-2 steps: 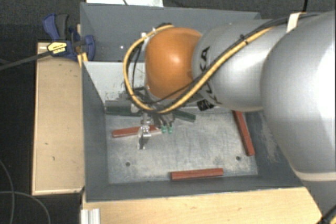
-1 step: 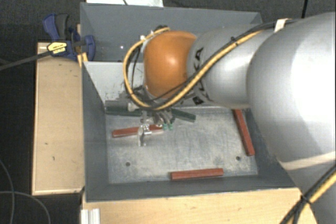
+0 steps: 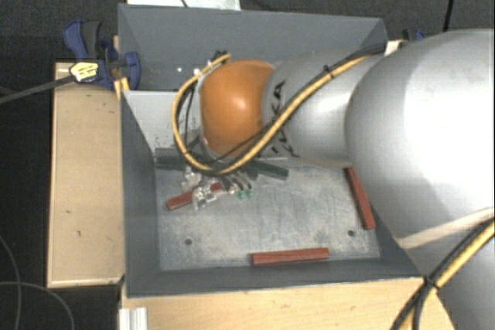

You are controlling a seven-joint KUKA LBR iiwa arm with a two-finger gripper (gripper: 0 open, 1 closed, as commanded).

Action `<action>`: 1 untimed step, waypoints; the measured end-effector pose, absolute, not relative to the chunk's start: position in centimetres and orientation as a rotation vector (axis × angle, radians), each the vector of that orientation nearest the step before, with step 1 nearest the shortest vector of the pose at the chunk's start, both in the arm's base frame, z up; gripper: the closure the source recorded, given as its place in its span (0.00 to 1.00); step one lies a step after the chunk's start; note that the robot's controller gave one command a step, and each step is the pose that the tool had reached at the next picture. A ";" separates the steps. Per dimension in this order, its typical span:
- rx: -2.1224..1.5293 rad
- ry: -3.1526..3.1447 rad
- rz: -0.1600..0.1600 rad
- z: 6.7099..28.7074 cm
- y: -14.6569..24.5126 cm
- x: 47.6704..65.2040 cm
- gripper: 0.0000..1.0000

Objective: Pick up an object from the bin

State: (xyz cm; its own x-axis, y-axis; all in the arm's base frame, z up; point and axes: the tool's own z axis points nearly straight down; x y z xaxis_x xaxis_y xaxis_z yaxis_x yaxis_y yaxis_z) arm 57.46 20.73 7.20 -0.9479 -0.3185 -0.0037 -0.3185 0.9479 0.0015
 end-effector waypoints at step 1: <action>-0.504 3.097 0.003 7.2 20.7 57.5 1.00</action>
Offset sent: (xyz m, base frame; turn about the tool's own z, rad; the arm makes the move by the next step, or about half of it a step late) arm -0.0026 -0.0141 0.1567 0.0271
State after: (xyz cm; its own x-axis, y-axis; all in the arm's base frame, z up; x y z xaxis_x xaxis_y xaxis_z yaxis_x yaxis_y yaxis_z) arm 57.46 20.73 7.21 -0.9484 -0.3171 -0.0037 -0.3171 0.9484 0.0015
